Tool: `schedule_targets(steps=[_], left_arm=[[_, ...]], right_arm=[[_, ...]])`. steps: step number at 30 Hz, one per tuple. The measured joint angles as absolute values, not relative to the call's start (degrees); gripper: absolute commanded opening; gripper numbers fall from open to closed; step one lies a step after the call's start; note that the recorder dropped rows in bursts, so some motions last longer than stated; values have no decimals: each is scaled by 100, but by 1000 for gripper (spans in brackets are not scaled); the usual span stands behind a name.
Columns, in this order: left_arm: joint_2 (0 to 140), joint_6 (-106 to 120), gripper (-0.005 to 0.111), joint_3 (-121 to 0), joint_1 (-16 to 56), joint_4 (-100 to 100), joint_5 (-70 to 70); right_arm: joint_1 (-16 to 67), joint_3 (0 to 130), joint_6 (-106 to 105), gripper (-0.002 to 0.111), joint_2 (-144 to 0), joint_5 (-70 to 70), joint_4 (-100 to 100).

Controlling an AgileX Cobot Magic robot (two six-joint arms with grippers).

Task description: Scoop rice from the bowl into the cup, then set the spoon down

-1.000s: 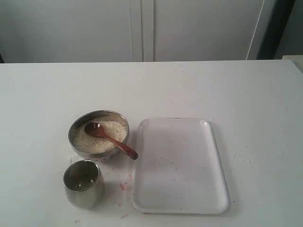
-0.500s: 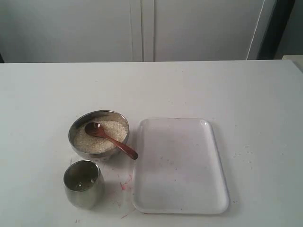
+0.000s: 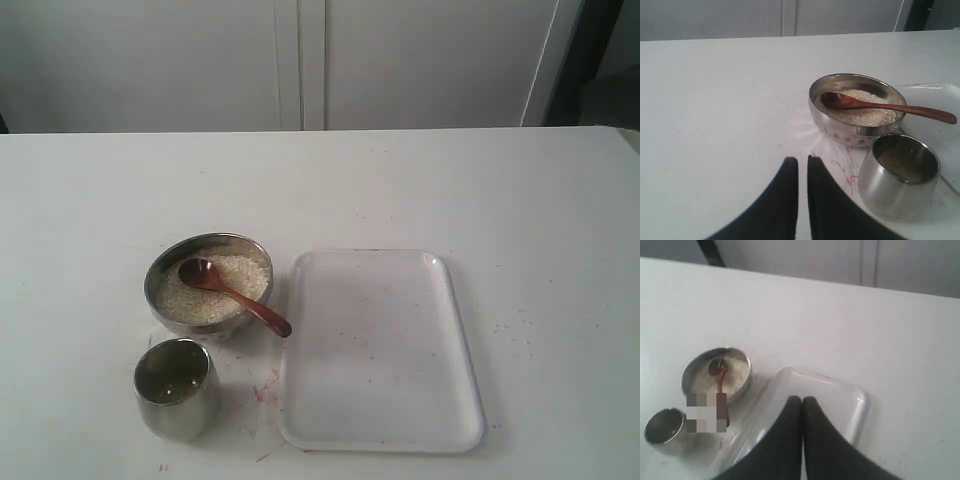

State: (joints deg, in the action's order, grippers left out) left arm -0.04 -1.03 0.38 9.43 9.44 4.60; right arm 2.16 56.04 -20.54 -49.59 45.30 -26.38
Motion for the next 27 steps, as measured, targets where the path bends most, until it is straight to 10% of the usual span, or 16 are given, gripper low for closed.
schedule_targets(steps=[17,27], left_arm=[[-4,-103,14,38,943,944,460],[-4,-103,14,38,943,944,460]], right_arm=[[3760,6710,635,0,-7443,5234,461],[4394,7291,1288,0,-9365,4920,1185]])
